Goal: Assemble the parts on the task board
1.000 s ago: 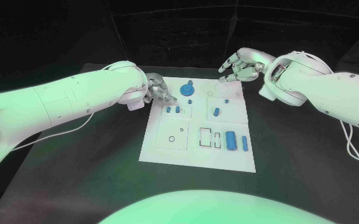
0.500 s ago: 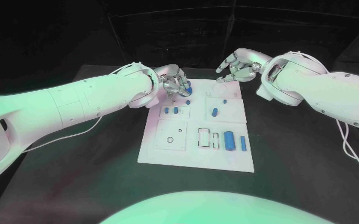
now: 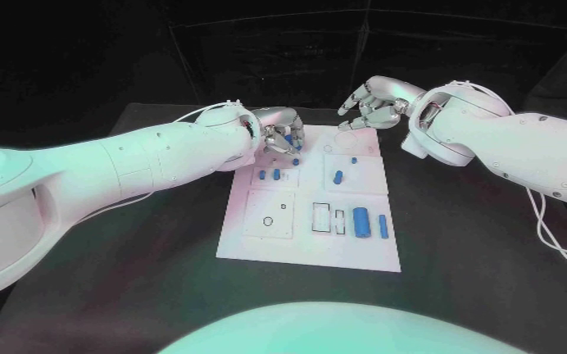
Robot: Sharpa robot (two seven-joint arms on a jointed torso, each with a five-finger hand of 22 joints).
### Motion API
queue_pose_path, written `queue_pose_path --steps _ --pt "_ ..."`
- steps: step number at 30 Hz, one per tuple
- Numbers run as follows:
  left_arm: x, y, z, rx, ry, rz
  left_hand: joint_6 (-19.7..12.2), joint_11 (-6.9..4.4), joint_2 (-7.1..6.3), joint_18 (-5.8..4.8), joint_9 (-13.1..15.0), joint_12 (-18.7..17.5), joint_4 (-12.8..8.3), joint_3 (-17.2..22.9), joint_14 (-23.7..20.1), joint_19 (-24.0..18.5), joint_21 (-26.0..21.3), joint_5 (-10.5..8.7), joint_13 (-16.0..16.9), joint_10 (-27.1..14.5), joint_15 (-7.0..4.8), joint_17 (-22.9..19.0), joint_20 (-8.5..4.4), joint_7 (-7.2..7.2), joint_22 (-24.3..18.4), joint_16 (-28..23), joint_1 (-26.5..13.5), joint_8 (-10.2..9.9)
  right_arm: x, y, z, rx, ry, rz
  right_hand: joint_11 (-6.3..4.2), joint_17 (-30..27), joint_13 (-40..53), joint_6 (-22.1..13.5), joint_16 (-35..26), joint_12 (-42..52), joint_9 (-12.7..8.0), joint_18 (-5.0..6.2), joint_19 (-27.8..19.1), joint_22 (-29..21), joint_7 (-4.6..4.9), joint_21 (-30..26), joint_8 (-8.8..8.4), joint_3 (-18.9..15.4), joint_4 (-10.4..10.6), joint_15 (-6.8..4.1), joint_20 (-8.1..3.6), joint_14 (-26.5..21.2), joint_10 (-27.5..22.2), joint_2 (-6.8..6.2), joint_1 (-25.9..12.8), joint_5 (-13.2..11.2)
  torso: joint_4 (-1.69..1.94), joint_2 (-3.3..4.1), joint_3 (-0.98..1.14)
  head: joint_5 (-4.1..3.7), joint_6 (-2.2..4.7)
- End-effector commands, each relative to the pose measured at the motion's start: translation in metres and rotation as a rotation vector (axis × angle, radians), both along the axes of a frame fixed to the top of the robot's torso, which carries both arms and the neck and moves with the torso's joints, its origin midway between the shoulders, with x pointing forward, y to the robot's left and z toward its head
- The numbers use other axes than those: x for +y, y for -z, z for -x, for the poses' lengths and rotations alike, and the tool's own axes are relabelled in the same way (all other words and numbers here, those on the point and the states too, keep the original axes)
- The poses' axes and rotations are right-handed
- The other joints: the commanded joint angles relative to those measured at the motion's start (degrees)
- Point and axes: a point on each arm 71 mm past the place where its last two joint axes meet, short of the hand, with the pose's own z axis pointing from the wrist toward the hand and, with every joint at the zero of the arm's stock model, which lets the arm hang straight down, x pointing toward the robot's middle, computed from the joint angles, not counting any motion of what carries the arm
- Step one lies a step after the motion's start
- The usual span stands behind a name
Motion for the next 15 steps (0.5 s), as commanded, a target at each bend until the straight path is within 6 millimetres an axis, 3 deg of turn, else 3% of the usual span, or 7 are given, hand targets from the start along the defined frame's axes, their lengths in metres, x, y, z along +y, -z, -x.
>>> queue_pose_path --steps 1,15 --pt "-0.0043 0.0032 0.0000 -0.017 0.067 -0.085 1.04 -0.20 -0.48 -0.88 -0.04 -1.32 -0.55 1.10 0.60 0.78 1.83 -0.19 -1.41 1.09 0.14 0.27 -0.19 -0.08 2.16 0.67 -0.58 -1.61 0.0010 -0.0018 -0.0002 -0.011 -0.006 -0.004 -0.08 -0.04 0.00 0.04 -0.35 -0.08 -0.03 0.45 -0.37 -0.04 0.01 -0.30 0.32 -0.28 0.21 -0.51 -0.18 1.73 -0.35 0.43 0.01 0.34 -0.04 0.02 0.02 -0.09 -0.02" --pt "-0.0129 0.0113 -0.0016 0.010 0.098 -0.167 3.83 -0.48 -1.05 -1.47 0.05 -3.50 -1.46 2.71 1.30 2.01 4.76 -0.12 -3.64 3.76 -0.33 -1.61 -0.37 -0.43 5.77 0.44 -2.29 -4.27 0.0027 -0.0018 -0.0006 -0.012 -0.008 -0.005 -0.09 0.03 0.02 0.03 -0.32 -0.04 -0.04 0.46 -0.39 -0.08 0.01 -0.33 0.34 -0.28 0.24 -0.51 -0.18 1.75 -0.34 0.53 0.10 0.47 0.13 -0.02 0.01 -0.40 -0.22"
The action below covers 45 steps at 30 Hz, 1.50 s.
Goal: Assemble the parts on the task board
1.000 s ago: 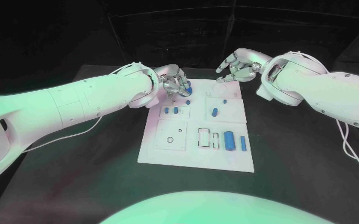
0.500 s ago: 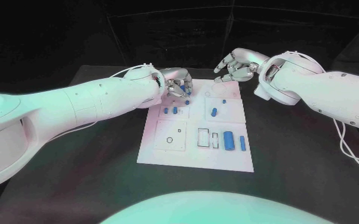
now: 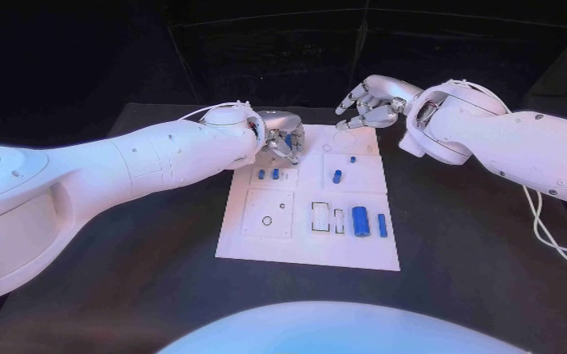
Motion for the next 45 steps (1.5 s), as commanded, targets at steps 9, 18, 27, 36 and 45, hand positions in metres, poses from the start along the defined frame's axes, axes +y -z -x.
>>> queue_pose_path --steps 9,18,27,36,45 --pt "-0.003 0.006 0.000 0.028 0.020 -0.076 1.10 -0.08 0.05 -1.17 0.06 -0.90 0.00 0.40 0.65 0.55 0.72 -0.03 -0.24 0.98 -0.16 -1.92 -0.13 0.05 0.62 -0.83 -1.08 -0.93 0.002 -0.002 0.000 -0.011 -0.007 -0.005 -0.09 -0.01 -0.02 0.02 -0.35 -0.08 -0.04 0.46 -0.39 -0.09 0.01 -0.35 0.35 -0.12 0.09 -0.51 -0.18 1.74 -0.37 0.57 0.17 0.22 0.03 -0.01 -0.02 -0.19 -0.06" --pt "-0.005 0.008 -0.003 0.030 0.005 -0.090 1.97 -0.19 0.92 -1.21 0.08 -1.78 -0.18 1.53 0.89 0.67 0.94 -0.03 -0.28 1.80 -0.25 -2.29 -0.22 -0.04 0.92 -0.68 -1.04 -1.72 0.002 -0.002 0.000 -0.011 -0.008 -0.005 -0.09 -0.01 -0.02 0.02 -0.35 -0.08 -0.04 0.46 -0.39 -0.09 0.01 -0.35 0.35 -0.12 0.09 -0.51 -0.18 1.74 -0.37 0.57 0.17 0.22 0.03 -0.01 -0.02 -0.31 -0.05" --pt "-0.005 0.011 -0.004 0.045 0.005 -0.102 3.22 -0.44 1.56 -1.25 0.14 -2.69 -0.56 3.04 0.99 0.74 1.20 -0.03 -0.27 3.10 -0.44 -2.70 -0.37 -0.29 1.32 -0.50 -1.00 -2.38 0.003 -0.002 0.000 -0.010 -0.010 -0.005 -0.09 -0.01 -0.02 0.02 -0.35 -0.08 -0.04 0.46 -0.39 -0.09 0.01 -0.35 0.35 -0.12 0.09 -0.51 -0.18 1.74 -0.37 0.57 0.17 0.22 0.06 -0.05 0.00 -0.50 -0.29" --pt "-0.007 0.014 -0.004 0.059 0.010 -0.107 4.29 -0.71 1.68 -1.35 0.19 -3.46 -0.86 4.05 1.03 0.90 1.68 -0.04 -0.27 4.25 -0.66 -3.01 -0.54 -0.60 2.01 -0.34 -1.21 -2.81 0.004 -0.002 0.000 -0.009 -0.012 -0.005 -0.10 0.07 0.09 0.01 -0.31 0.06 -0.04 0.45 -0.35 -0.05 0.01 -0.33 0.37 -0.12 0.09 -0.52 -0.19 1.77 -0.29 0.65 0.30 0.36 0.07 -0.05 -0.03 -0.50 -0.33" --pt "-0.008 0.016 -0.003 0.061 0.016 -0.103 4.53 -0.74 1.62 -1.41 0.19 -3.76 -0.91 4.28 1.05 1.00 1.94 -0.04 -0.28 4.55 -0.70 -3.11 -0.59 -0.62 2.36 -0.28 -1.40 -3.01 0.005 -0.002 0.000 -0.009 -0.013 -0.005 -0.10 0.07 0.09 0.01 -0.31 0.06 -0.04 0.45 -0.35 -0.05 0.01 -0.33 0.37 -0.12 0.09 -0.52 -0.19 1.77 -0.29 0.65 0.30 0.36 0.11 -0.06 -0.01 -0.51 -0.34"
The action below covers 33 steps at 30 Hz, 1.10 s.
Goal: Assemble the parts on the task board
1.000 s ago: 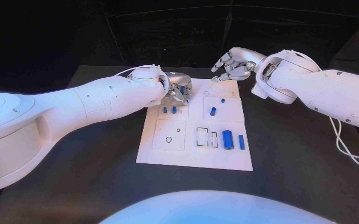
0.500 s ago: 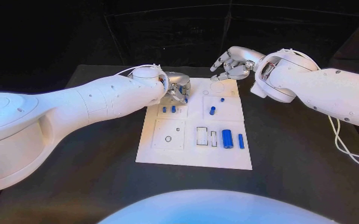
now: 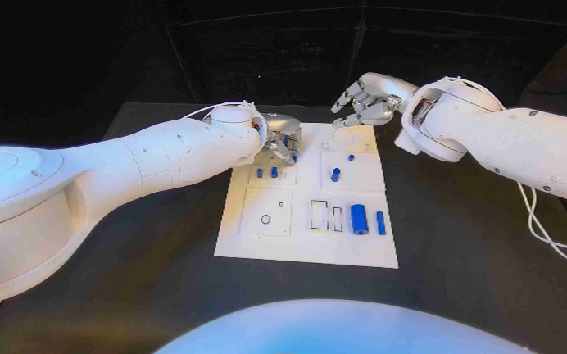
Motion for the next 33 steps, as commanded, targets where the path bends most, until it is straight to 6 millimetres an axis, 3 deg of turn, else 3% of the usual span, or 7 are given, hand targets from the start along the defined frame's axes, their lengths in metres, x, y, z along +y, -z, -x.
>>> queue_pose_path --steps 1,20,28,33 --pt "-0.001 0.005 0.003 0.021 0.014 -0.014 0.41 0.05 0.53 -0.56 0.08 -0.24 -0.05 0.46 0.66 0.44 0.44 -0.04 -0.06 0.50 -0.30 -0.10 -0.08 0.06 0.12 0.36 -0.33 -0.38 0.001 -0.002 0.000 -0.009 -0.007 -0.003 -0.10 0.06 0.08 0.01 -0.32 0.05 -0.04 0.45 -0.35 -0.02 0.01 -0.33 0.37 -0.12 0.09 -0.52 -0.19 1.76 -0.30 0.34 -0.01 0.37 0.02 0.01 0.01 0.02 0.01" --pt "-0.002 0.017 0.006 0.028 0.013 -0.004 1.73 -0.17 0.93 -0.69 0.13 -1.55 -0.17 1.87 0.70 0.71 1.09 -0.03 -0.04 2.12 -0.48 -0.52 -0.26 -0.07 1.00 0.63 -0.82 -1.14 0.002 -0.002 0.000 -0.009 -0.010 -0.004 -0.10 0.07 0.15 0.03 -0.33 0.15 -0.03 0.45 -0.35 -0.03 0.00 -0.35 0.40 -0.13 0.10 -0.52 -0.19 1.77 -0.24 0.39 0.11 0.48 0.04 -0.05 0.02 -0.07 0.05" --pt "0.006 0.014 0.007 -0.001 -0.001 0.035 2.55 -0.29 1.25 -0.77 0.15 -2.34 -0.47 3.05 0.70 0.88 1.45 0.02 -0.03 3.11 -0.62 -0.77 -0.37 -0.11 1.51 0.79 -0.78 -1.53 0.001 -0.002 0.000 -0.010 -0.009 -0.004 -0.10 0.07 0.15 0.03 -0.33 0.15 -0.03 0.45 -0.35 -0.03 0.00 -0.35 0.40 -0.13 0.10 -0.52 -0.19 1.77 -0.24 0.39 0.11 0.48 0.16 -0.05 -0.07 -0.25 0.11" --pt "0.013 0.008 0.008 -0.024 -0.017 0.087 2.92 -0.28 1.24 -0.81 0.14 -2.91 -0.76 3.86 0.72 0.96 1.60 0.08 -0.04 3.57 -0.63 -0.87 -0.41 -0.05 1.72 0.93 -0.76 -1.86 0.001 -0.002 0.000 -0.010 -0.008 -0.004 -0.10 0.07 0.15 0.03 -0.33 0.15 -0.03 0.45 -0.35 -0.03 0.00 -0.35 0.40 -0.13 0.10 -0.52 -0.19 1.77 -0.24 0.39 0.11 0.48 0.17 -0.06 -0.01 -0.10 0.22"
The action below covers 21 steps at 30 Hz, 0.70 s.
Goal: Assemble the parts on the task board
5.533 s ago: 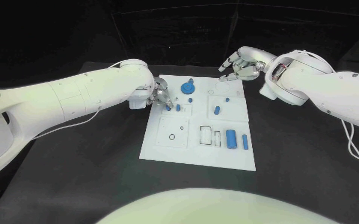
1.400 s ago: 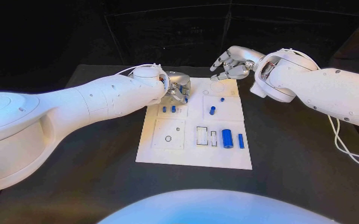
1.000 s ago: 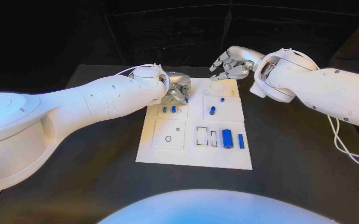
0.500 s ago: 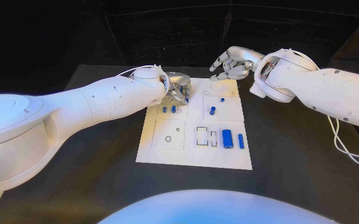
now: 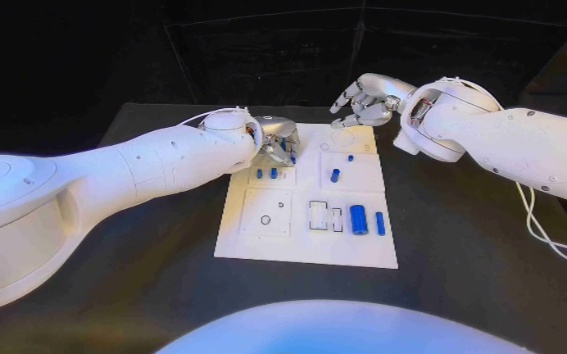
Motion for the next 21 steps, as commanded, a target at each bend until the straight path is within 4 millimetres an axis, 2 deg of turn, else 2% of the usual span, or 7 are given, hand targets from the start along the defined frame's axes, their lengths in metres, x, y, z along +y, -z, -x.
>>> queue_pose_path --steps 1,7,12,15,21 --pt "0.003 0.000 0.003 -0.002 -0.006 0.045 0.56 0.02 0.52 -0.83 -0.01 -0.17 -0.13 0.62 0.52 0.41 0.24 0.12 0.11 0.51 -0.43 -0.11 0.15 0.06 0.07 0.26 -0.03 -0.36 0.001 -0.002 0.000 -0.010 -0.007 -0.004 -0.10 0.07 0.06 0.03 -0.34 0.15 -0.03 0.46 -0.35 -0.05 0.00 -0.35 0.18 -0.13 0.10 -0.53 -0.19 1.77 -0.24 0.39 0.11 0.16 0.03 -0.01 0.04 0.21 0.12" --pt "0.004 -0.013 0.002 -0.020 -0.014 0.101 0.77 0.02 0.44 -0.83 -0.01 -0.51 -0.31 1.11 0.52 0.44 0.29 0.14 0.12 0.77 -0.40 -0.19 0.12 0.11 0.16 0.34 -0.05 -0.57 0.000 -0.002 0.000 -0.011 -0.006 -0.004 -0.10 0.07 0.06 0.03 -0.34 0.15 -0.03 0.46 -0.35 -0.05 0.00 -0.35 0.18 -0.13 0.10 -0.53 -0.19 1.77 -0.24 0.39 0.11 0.16 -0.03 0.03 -0.02 0.28 0.26" --pt "0.006 -0.025 0.002 -0.028 -0.014 0.135 0.85 0.02 0.36 -0.83 -0.02 -0.70 -0.40 1.33 0.50 0.44 0.30 0.13 0.12 0.88 -0.40 -0.29 0.12 0.11 0.17 0.35 -0.09 -0.69 -0.001 -0.002 0.000 -0.011 -0.004 -0.003 -0.10 0.07 0.06 0.03 -0.34 0.15 -0.03 0.46 -0.35 -0.05 0.00 -0.35 0.18 -0.13 0.10 -0.53 -0.19 1.77 -0.24 0.39 0.11 0.16 -0.04 0.01 0.03 0.33 0.30" --pt "0.009 -0.033 0.002 -0.035 -0.017 0.152 0.91 0.02 0.25 -0.84 -0.02 -0.84 -0.48 1.46 0.49 0.44 0.32 0.13 0.12 0.97 -0.40 -0.36 0.12 0.10 0.21 0.36 -0.14 -0.78 -0.001 -0.002 -0.001 -0.011 -0.002 -0.003 -0.10 0.07 0.06 0.03 -0.34 0.15 -0.03 0.46 -0.35 -0.05 0.00 -0.35 0.18 -0.13 0.10 -0.53 -0.19 1.77 -0.24 0.39 0.11 0.16 0.05 0.00 0.08 0.41 0.39" --pt "0.022 -0.040 0.000 -0.025 -0.038 0.150 1.12 0.02 0.10 -0.85 0.00 -1.04 -0.52 1.64 0.46 0.44 0.35 0.12 0.13 1.20 -0.40 -0.50 0.12 0.08 0.28 0.37 -0.33 -0.89 -0.002 -0.002 -0.001 -0.011 0.000 -0.002 -0.10 0.07 0.06 0.03 -0.34 0.15 -0.03 0.46 -0.35 -0.05 0.00 -0.35 0.18 -0.13 0.10 -0.53 -0.19 1.77 -0.24 0.39 0.11 0.16 0.01 0.01 0.04 0.60 0.61"
